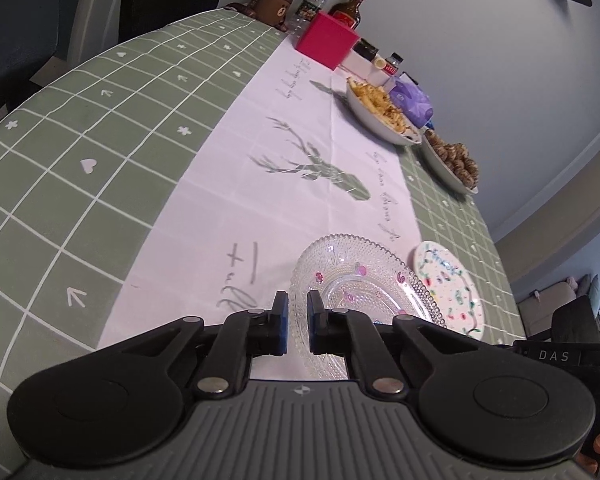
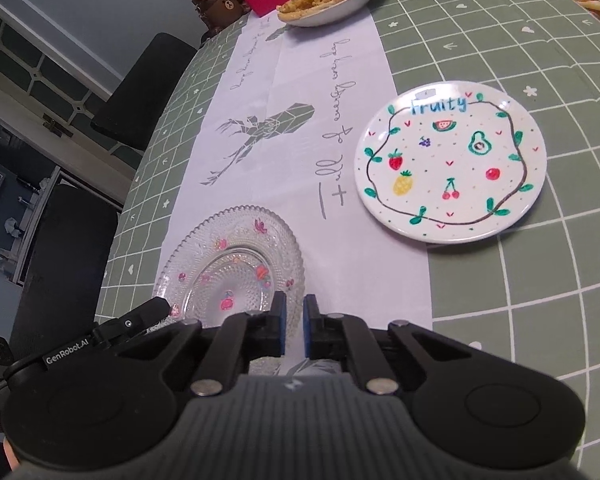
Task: Organize plates and bowls
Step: 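Grip the rim of the second glass plate with both grippers, then carry the second glass plate with both grippers toward the bowl stack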
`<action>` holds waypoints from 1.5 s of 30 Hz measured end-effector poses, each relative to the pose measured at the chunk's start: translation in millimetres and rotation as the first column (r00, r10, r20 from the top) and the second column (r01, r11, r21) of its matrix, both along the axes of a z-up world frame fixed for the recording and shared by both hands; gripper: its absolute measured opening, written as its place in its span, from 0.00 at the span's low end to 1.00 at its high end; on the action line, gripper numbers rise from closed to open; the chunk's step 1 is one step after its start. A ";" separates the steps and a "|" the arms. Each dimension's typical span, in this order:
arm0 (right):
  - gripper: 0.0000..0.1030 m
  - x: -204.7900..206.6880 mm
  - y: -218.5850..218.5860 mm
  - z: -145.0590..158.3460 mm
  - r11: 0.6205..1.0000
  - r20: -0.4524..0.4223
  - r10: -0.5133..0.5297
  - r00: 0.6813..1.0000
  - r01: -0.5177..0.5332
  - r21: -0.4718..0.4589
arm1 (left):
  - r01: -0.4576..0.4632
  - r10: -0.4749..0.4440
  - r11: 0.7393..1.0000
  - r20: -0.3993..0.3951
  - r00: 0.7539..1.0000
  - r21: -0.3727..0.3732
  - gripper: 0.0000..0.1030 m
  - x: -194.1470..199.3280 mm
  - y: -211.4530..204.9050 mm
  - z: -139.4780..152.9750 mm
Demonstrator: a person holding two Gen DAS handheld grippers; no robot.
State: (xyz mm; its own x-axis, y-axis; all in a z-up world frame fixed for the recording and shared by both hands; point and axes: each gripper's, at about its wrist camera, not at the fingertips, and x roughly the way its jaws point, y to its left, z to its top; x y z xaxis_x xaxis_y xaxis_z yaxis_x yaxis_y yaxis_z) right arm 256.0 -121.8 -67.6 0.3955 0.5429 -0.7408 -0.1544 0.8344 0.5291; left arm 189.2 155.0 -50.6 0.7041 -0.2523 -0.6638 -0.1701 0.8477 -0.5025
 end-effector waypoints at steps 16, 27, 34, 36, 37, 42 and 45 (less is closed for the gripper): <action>0.06 -94.7 -113.3 82.7 0.994 0.134 -0.062 0.989 0.049 0.099 | 0.134 -0.141 0.989 0.149 0.979 0.056 0.08 -66.6 -98.0 100.6; 0.07 -183.0 -226.9 72.2 0.982 0.129 -0.158 0.979 0.142 0.123 | 0.305 -0.309 0.951 0.139 0.941 0.045 0.08 -133.7 -198.2 103.9; 0.07 -195.4 -251.1 38.1 0.979 0.059 -0.201 0.978 0.199 0.042 | 0.305 -0.306 0.952 0.055 0.950 0.035 0.08 -146.3 -228.3 54.7; 0.06 -195.6 -249.8 31.3 0.982 0.046 -0.189 0.981 0.189 0.002 | 0.295 -0.295 0.955 0.025 0.955 0.013 0.08 -148.3 -229.2 40.4; 0.06 -195.8 -249.0 27.4 0.983 0.039 -0.183 0.982 0.184 -0.019 | 0.294 -0.294 0.956 0.016 0.956 0.008 0.08 -149.4 -229.0 34.1; 0.06 -195.0 -240.4 13.5 0.986 0.009 -0.141 0.990 0.142 -0.090 | 0.278 -0.278 0.960 -0.017 0.960 0.031 0.08 -152.2 -228.4 12.8; 0.06 -193.5 -233.7 7.9 0.983 0.003 -0.126 0.992 0.125 -0.134 | 0.278 -0.277 0.959 -0.022 0.961 0.055 0.09 -152.1 -230.0 7.2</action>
